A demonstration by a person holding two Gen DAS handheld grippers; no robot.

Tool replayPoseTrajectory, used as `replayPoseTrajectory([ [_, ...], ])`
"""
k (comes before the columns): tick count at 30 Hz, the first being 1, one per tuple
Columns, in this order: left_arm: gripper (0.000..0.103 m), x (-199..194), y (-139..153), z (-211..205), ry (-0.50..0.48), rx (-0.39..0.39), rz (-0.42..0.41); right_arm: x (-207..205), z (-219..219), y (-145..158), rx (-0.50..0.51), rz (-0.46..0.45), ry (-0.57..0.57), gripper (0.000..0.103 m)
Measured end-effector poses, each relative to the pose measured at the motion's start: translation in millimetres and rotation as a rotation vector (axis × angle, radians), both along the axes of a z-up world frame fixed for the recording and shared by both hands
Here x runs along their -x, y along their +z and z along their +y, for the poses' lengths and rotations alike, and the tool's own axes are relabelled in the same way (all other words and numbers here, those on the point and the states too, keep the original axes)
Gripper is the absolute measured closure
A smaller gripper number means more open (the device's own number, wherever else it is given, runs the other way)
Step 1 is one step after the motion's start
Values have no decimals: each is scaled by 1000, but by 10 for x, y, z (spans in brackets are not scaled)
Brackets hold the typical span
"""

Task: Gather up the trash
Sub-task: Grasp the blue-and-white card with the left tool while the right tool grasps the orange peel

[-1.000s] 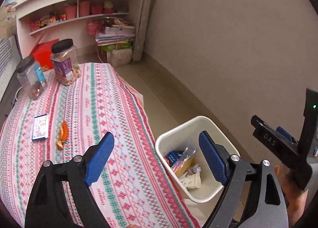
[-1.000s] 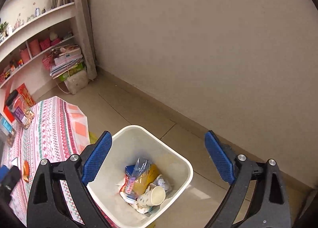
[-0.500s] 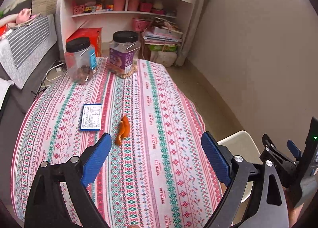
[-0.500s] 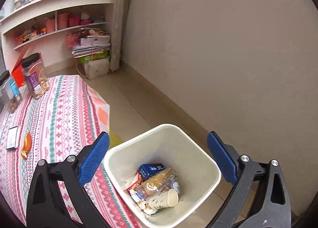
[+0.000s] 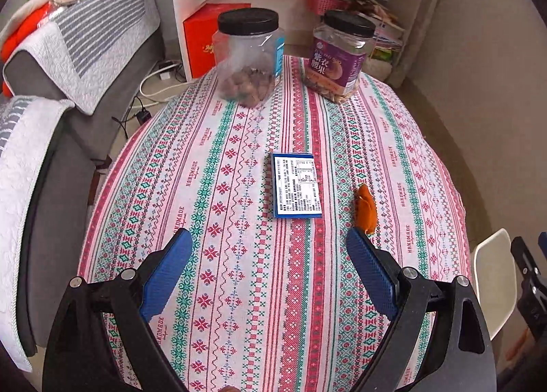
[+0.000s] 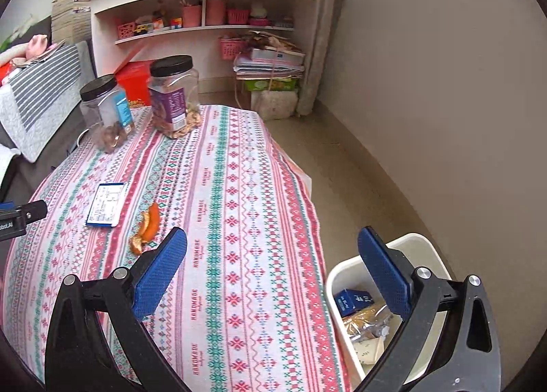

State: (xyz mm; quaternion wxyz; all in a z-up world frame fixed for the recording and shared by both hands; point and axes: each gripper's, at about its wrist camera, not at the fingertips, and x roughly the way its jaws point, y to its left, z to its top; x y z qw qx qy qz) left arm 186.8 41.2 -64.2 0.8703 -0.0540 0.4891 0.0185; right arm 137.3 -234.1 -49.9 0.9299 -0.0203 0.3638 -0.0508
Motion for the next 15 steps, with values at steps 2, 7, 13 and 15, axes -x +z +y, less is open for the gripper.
replayPoseTrajectory([
  [2, 14, -118, -64, 73, -4, 25, 23, -52, 57, -19, -26, 32, 16, 7],
  [7, 14, -463, -372, 33, 5, 45, 91, -195, 113, -82, -72, 83, 13, 7],
  [13, 14, -909, -787, -263, 3, 8, 155, -430, -10, -196, -199, 145, -52, 7],
  [15, 14, -1020, -902, -308, 14, -13, 170, -501, -50, -256, -247, 175, -64, 7],
])
